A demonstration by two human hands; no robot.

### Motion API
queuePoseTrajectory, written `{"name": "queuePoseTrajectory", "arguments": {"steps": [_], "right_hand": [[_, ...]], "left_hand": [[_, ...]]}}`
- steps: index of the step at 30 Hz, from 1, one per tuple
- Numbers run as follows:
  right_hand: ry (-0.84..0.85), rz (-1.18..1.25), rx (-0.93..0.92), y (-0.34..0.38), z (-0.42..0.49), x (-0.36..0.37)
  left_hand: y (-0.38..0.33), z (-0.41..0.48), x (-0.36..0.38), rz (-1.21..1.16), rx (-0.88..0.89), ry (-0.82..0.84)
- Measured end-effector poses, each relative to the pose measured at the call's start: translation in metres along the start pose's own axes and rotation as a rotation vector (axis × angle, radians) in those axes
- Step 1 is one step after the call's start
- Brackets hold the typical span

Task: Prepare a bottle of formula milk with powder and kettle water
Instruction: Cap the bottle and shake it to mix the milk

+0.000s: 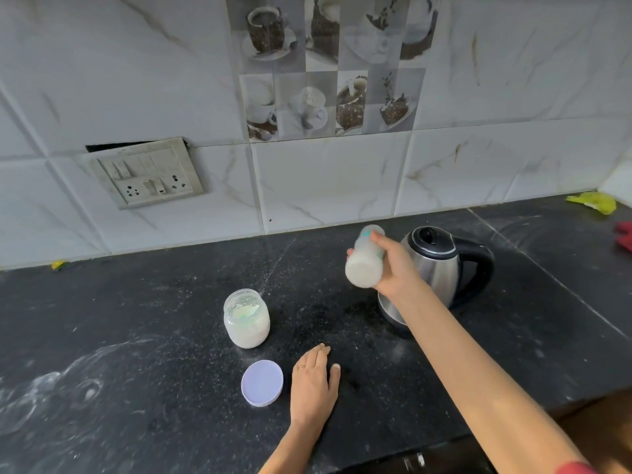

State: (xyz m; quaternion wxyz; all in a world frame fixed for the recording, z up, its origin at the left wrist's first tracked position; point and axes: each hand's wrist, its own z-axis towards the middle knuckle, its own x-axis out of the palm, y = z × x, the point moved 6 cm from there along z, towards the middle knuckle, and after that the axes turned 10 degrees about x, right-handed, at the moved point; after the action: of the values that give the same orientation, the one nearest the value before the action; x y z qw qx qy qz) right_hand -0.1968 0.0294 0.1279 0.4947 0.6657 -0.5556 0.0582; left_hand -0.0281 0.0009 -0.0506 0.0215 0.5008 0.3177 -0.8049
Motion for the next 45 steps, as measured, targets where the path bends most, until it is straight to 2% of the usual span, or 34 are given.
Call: {"name": "queuePoseTrajectory", "arguments": {"steps": [2, 5, 8, 13, 16, 20, 24, 27, 32, 35, 39, 43, 45], "right_hand": [[-0.068, 0.039, -0.072, 0.002, 0.002, -0.006], [-0.019, -0.033, -0.018, -0.008, 0.000, -0.003], [-0.022, 0.025, -0.045, -0.006, 0.000, -0.004], [0.181, -0.134, 0.075, -0.022, -0.010, 0.016], [0.097, 0.014, 0.011, -0.013, -0.003, 0.012], [0.154, -0.014, 0.093, -0.023, -0.010, 0.012], [0.107, 0.121, 0.034, -0.019, -0.004, 0.006], [0.146, -0.002, 0.123, -0.030, -0.004, 0.008], [0.040, 0.093, 0.098, -0.033, 0.004, 0.000], [0.084, -0.060, 0.182, -0.046, 0.000, 0.000], [0.000, 0.057, 0.117, -0.042, 0.009, -0.008], [0.141, -0.207, 0.197, -0.047, 0.001, 0.001], [0.130, -0.128, 0.138, -0.040, 0.007, 0.000]], "left_hand": [[0.000, -0.001, 0.001, 0.005, -0.002, 0.004], [0.001, 0.001, 0.000, -0.006, -0.009, -0.008], [0.001, 0.001, 0.001, -0.006, -0.018, 0.008], [0.002, 0.001, 0.002, -0.008, -0.024, 0.019], [0.002, 0.000, 0.002, -0.007, -0.027, 0.023], [0.000, 0.001, 0.000, -0.014, -0.028, 0.016], [-0.001, 0.001, 0.001, -0.007, -0.034, 0.028], [0.000, 0.002, 0.000, -0.010, -0.030, 0.021], [0.002, 0.001, 0.002, -0.006, -0.036, 0.022], [0.002, 0.002, 0.002, -0.014, -0.032, 0.004], [0.000, 0.002, 0.001, -0.018, -0.032, -0.005], [0.001, 0.002, 0.001, -0.018, -0.025, -0.008], [0.001, 0.002, 0.001, -0.009, -0.022, -0.012]]}}
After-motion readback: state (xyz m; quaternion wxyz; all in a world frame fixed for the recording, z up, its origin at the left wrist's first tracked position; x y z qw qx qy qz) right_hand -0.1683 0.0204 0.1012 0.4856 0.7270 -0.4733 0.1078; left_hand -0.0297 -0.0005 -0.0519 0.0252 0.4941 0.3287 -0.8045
